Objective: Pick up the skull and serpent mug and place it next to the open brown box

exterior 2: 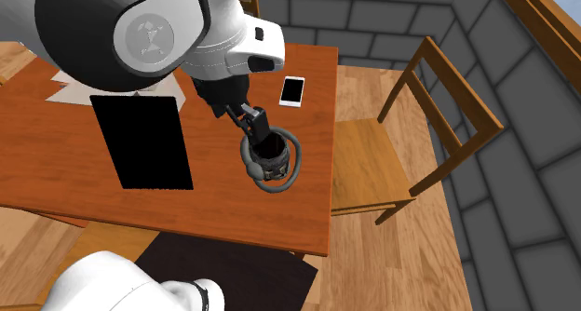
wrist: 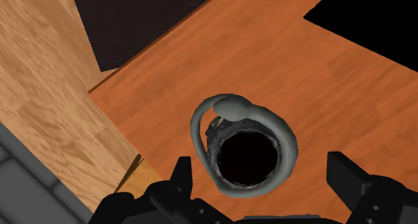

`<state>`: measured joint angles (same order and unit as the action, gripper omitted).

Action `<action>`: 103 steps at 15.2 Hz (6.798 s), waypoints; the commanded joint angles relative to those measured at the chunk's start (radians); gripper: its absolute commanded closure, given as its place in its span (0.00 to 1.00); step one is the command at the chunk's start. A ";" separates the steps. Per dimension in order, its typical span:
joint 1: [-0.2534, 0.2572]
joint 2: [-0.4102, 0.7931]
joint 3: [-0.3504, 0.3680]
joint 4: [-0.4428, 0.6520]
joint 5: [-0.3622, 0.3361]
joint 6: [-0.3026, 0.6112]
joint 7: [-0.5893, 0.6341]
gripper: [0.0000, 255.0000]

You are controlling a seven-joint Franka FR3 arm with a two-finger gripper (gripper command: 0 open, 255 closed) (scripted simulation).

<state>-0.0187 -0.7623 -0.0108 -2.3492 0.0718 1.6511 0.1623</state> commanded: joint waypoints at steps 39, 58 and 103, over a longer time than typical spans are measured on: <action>-0.018 0.362 0.003 -0.314 0.012 0.694 0.000 1.00; -0.024 0.252 0.004 -0.162 -0.003 0.432 0.020 1.00; 0.018 0.322 0.112 0.420 0.022 -0.068 0.196 1.00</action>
<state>-0.0076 -0.4485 0.0824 -1.9412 0.0889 1.5809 0.3323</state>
